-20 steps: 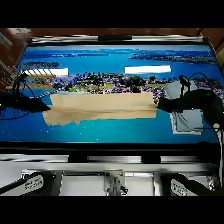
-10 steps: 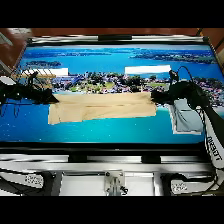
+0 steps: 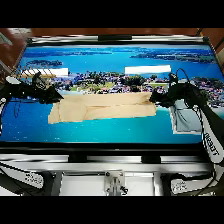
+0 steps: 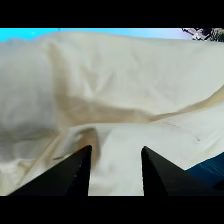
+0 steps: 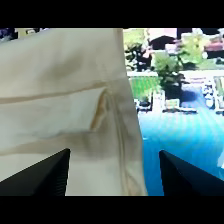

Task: Fold the shirts.

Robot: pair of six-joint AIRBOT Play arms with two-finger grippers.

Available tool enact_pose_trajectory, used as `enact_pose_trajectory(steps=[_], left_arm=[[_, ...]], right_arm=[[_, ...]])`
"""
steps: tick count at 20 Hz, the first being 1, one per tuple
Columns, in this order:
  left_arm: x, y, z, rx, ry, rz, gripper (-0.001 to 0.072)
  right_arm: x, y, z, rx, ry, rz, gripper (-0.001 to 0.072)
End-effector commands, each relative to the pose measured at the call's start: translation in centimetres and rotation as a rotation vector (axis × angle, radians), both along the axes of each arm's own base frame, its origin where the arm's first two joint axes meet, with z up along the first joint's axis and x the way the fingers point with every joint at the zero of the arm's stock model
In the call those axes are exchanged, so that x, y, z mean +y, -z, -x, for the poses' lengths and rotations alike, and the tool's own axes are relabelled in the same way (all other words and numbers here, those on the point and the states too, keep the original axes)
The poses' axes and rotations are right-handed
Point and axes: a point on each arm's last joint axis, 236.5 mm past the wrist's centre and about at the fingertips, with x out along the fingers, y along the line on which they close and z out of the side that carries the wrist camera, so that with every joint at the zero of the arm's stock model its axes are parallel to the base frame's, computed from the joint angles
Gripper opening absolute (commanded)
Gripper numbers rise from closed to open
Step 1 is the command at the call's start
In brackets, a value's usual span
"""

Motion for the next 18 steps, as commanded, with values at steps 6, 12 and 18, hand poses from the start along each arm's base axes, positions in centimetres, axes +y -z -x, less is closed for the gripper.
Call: enact_pose_trajectory(steps=[6, 12, 18], left_arm=[[-1.4, -2.4, 0.3, -0.003, 0.060, 0.063, 0.0402], [-1.5, -2.5, 0.3, -0.003, 0.060, 0.070, 0.0402], [-2.0, -2.9, 0.6, 0.006, 0.069, 0.098, 0.0401]], right_arm=[[1.9, -1.1, -3.0, -0.087, 0.130, -0.149, 0.0658], [1.5, -1.1, -3.7, -0.110, 0.172, -0.150, 0.0657], [1.2, 4.1, 1.7, 0.161, 0.106, -0.086, 0.0657]])
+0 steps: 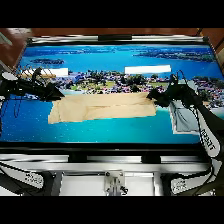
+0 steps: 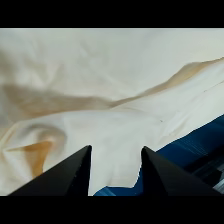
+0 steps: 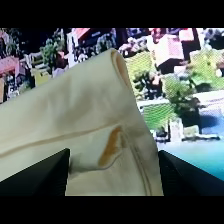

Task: Fold the shirts.

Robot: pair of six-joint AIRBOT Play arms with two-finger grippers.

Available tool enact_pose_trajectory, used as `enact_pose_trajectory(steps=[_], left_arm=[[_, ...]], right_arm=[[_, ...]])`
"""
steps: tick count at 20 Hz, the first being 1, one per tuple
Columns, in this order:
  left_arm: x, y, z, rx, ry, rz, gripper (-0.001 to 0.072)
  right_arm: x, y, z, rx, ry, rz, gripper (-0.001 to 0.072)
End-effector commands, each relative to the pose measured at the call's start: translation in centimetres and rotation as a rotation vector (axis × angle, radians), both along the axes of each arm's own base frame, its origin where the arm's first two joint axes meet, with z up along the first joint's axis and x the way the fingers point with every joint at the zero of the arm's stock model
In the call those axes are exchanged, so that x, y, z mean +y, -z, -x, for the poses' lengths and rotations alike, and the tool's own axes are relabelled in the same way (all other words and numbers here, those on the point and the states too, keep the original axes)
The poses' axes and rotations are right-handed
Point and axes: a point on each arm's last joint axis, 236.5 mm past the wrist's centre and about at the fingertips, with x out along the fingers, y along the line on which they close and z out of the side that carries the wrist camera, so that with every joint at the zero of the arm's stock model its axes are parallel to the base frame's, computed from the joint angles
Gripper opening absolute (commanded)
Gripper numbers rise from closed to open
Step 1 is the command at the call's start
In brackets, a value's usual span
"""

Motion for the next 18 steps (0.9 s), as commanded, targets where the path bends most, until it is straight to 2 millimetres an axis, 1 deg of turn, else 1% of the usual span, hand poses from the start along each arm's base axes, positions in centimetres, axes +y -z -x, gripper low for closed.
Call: enact_pose_trajectory(steps=[1, 3, 4, 5, 6, 7, 8, 9, 10, 11, 13, 14, 15, 17, 18], left_arm=[[-0.4, -0.4, 0.1, 0.002, 0.003, 0.023, 0.0401], [-0.5, -0.5, 0.0, -0.001, -0.001, 0.031, 0.0401], [-0.5, -0.6, -0.1, -0.002, -0.001, 0.032, 0.0401], [-0.5, -0.6, -0.1, -0.002, -0.001, 0.032, 0.0401], [-0.5, -0.6, -0.1, -0.002, -0.001, 0.032, 0.0400], [-0.5, -0.6, -0.1, -0.002, -0.001, 0.032, 0.0401], [-0.5, -0.6, -0.1, -0.002, -0.001, 0.032, 0.0400], [-0.5, -0.6, -0.1, -0.002, -0.001, 0.032, 0.0401], [-0.5, -0.6, -0.1, -0.002, -0.001, 0.032, 0.0401], [-0.5, -0.6, -0.1, -0.002, -0.001, 0.033, 0.0400], [-0.8, -0.9, -0.2, -0.007, -0.006, 0.050, 0.0398], [-1.1, -1.2, -0.4, -0.013, -0.011, 0.068, 0.0394], [-1.4, -1.8, -0.7, -0.029, -0.015, 0.094, 0.0393], [-2.3, -3.6, -1.4, -0.094, -0.004, 0.144, 0.0370], [-2.6, -4.3, -1.7, -0.118, -0.010, 0.152, 0.0315]], right_arm=[[-0.2, 2.4, 3.7, 0.162, -0.064, 0.029, 0.0657], [-0.2, 2.6, 4.5, 0.191, -0.081, 0.036, 0.0656], [-0.1, 2.6, 4.6, 0.199, -0.084, 0.032, 0.0602], [0.0, 2.6, 4.9, 0.207, -0.086, 0.025, 0.0488], [0.2, 2.5, 4.9, 0.203, -0.099, 0.020, 0.0444], [0.8, 2.3, 4.7, 0.186, -0.127, 0.002, 0.0358], [1.4, 2.0, 4.5, 0.169, -0.144, -0.019, 0.0290], [1.8, 1.8, 4.2, 0.151, -0.154, -0.035, 0.0194], [2.0, 1.7, 4.0, 0.141, -0.149, -0.045, 0.0113], [2.1, 1.6, 3.8, 0.134, -0.144, -0.052, 0.0060], [2.1, 1.0, 3.4, 0.107, -0.156, -0.048, 0.0060], [2.1, 0.3, 3.1, 0.079, -0.176, -0.037, 0.0060], [2.0, -0.7, 2.8, 0.041, -0.199, -0.023, 0.0060], [1.8, -3.6, 1.8, -0.057, -0.233, 0.010, 0.0060], [1.7, -5.3, 1.5, -0.098, -0.231, 0.019, 0.0060]])
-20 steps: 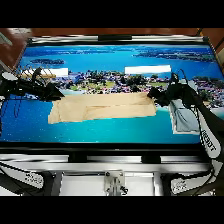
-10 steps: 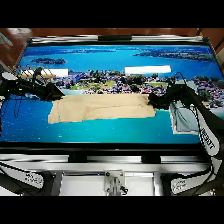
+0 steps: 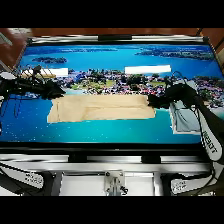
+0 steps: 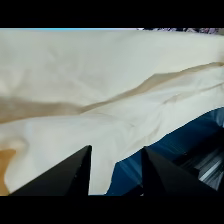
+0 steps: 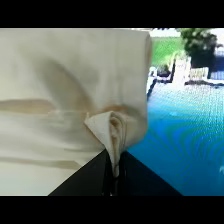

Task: Fold the shirts.

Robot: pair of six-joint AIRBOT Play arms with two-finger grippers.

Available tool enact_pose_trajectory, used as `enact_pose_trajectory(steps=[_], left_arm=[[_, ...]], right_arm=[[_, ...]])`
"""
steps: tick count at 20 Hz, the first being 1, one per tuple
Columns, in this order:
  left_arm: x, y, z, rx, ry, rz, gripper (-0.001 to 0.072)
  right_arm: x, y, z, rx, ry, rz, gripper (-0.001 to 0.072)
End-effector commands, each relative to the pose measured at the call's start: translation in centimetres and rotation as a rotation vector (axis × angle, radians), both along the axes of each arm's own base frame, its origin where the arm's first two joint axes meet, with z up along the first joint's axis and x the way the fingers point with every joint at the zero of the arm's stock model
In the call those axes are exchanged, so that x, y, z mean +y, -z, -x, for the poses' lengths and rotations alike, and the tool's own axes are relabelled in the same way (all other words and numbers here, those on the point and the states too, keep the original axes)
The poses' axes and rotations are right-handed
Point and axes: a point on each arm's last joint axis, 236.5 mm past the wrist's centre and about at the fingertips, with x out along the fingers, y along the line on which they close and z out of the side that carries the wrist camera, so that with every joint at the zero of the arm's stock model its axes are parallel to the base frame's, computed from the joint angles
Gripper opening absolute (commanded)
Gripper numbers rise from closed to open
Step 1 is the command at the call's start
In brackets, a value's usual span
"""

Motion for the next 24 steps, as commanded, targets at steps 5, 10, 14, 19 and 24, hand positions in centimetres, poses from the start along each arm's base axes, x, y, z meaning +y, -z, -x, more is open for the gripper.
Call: enact_pose_trajectory(steps=[5, 10, 14, 19, 24], left_arm=[[-5.5, -3.5, -0.6, -0.125, 0.066, 0.033, 0.0129], [-16.6, -2.2, 2.2, -0.139, 0.228, 0.024, 0.0035], [-24.9, -0.7, 4.4, -0.134, 0.257, 0.016, 0.0035], [-31.0, 1.3, 6.2, -0.078, 0.207, 0.018, 0.0034], [-34.5, 3.6, 8.7, -0.018, 0.214, 0.011, 0.0034]], right_arm=[[0.5, -10.4, -0.6, -0.238, -0.041, -0.004, 0.0060], [1.3, -15.8, 2.2, -0.268, -0.028, -0.041, 0.0060], [2.3, -20.1, 5.7, -0.282, -0.040, -0.083, 0.0060], [2.8, -26.5, 10.7, -0.375, -0.029, -0.106, 0.0060], [3.0, -30.1, 12.9, -0.460, 0.012, -0.134, 0.0060]])
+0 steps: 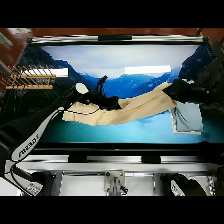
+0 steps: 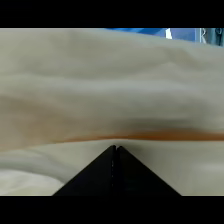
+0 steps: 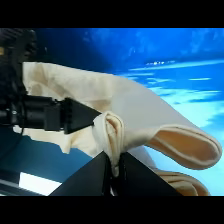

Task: Fold the shirts.

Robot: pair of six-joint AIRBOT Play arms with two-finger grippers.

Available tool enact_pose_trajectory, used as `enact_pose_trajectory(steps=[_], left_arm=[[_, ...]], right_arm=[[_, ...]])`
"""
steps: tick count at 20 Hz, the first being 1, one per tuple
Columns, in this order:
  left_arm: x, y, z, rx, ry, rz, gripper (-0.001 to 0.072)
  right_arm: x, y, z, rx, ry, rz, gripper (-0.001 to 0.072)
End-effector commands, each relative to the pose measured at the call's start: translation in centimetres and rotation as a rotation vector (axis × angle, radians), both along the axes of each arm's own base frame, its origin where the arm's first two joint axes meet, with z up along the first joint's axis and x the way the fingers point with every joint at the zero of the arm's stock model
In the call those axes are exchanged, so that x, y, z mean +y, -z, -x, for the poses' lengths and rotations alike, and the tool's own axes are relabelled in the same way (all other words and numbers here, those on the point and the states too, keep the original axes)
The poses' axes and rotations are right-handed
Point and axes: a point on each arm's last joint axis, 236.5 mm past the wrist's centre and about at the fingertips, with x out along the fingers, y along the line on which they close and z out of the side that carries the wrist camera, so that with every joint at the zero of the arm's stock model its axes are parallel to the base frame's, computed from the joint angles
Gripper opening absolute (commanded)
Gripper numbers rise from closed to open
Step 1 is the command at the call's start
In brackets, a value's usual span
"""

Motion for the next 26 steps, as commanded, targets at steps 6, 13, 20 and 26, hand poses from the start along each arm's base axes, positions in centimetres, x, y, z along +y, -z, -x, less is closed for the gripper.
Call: enact_pose_trajectory(steps=[6, 13, 20, 26], left_arm=[[-5.3, 1.6, 2.8, 0.052, -0.023, 0.032, 0.0034], [5.6, -8.1, -3.4, -0.213, -0.097, -0.049, 0.0031], [22.6, -24.7, -3.7, -0.580, -0.349, -0.159, 0.0032], [33.9, -31.7, -0.7, -0.709, -0.608, -0.224, 0.0032]], right_arm=[[0.4, -3.8, 1.0, -0.104, 0.050, -0.071, 0.0060], [2.8, -1.1, -1.5, -0.041, 0.001, -0.090, 0.0060], [19.1, 3.4, -5.5, -0.098, -0.178, -0.201, 0.0060], [30.0, 11.7, -5.3, -0.014, -0.169, -0.296, 0.0060]])
